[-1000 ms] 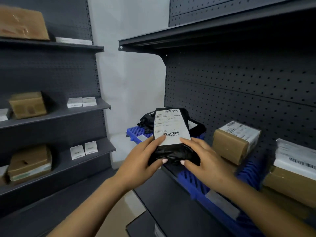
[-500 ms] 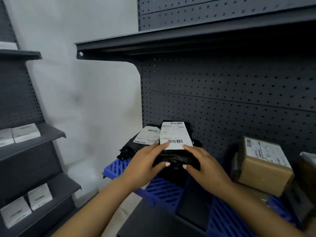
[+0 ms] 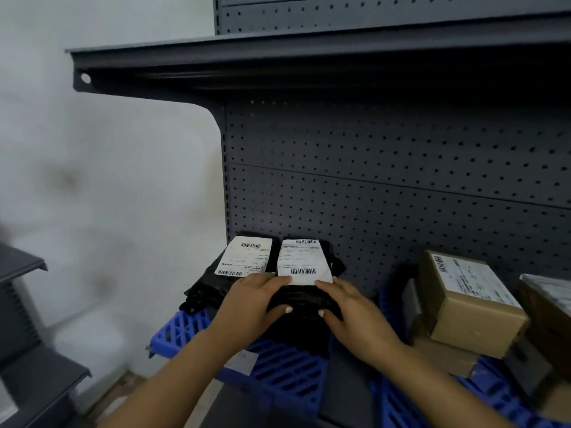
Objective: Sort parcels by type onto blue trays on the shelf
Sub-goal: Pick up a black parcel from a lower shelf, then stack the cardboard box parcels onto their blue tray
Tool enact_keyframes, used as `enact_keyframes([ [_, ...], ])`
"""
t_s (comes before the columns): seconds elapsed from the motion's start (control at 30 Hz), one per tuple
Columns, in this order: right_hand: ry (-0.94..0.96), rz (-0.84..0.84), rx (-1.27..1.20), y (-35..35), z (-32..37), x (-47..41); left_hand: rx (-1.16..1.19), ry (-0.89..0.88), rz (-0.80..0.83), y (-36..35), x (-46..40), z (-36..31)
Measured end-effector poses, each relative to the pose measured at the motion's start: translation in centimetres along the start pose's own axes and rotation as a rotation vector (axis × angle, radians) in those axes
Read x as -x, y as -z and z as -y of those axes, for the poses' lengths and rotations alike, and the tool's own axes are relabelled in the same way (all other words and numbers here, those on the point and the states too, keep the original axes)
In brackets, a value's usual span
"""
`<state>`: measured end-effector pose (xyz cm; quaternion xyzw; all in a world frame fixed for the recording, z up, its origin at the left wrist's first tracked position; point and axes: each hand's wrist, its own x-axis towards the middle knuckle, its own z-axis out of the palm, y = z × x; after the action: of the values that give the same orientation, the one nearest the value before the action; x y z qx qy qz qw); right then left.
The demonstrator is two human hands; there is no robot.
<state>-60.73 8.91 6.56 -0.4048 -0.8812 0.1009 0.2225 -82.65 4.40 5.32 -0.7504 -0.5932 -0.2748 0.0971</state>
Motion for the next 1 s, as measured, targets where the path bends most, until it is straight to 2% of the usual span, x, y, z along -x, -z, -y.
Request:
enact_keyframes([
  [0.33, -0.013, -0.013, 0.042, 0.3, 0.9, 0.4, -0.103, 0.082, 0.023, -0.3, 0.4, -0.9],
  [0.53, 0.008, 0.051, 0.156, 1.7, 0.3, 2.4, -0.219, 0.079, -0.018, 0.7, 2.1, -3.2],
  [0.77, 0.155, -0.092, 0.179, 6.3, -0.5, 9.0, -0.106, -0.049, -0.078, 3.9, 2.2, -11.5],
  [1.0, 0.181, -0.227, 0.201, 13.8, -3.4, 16.8, -0.038, -0.175, -0.077, 5.7, 1.3, -22.8],
])
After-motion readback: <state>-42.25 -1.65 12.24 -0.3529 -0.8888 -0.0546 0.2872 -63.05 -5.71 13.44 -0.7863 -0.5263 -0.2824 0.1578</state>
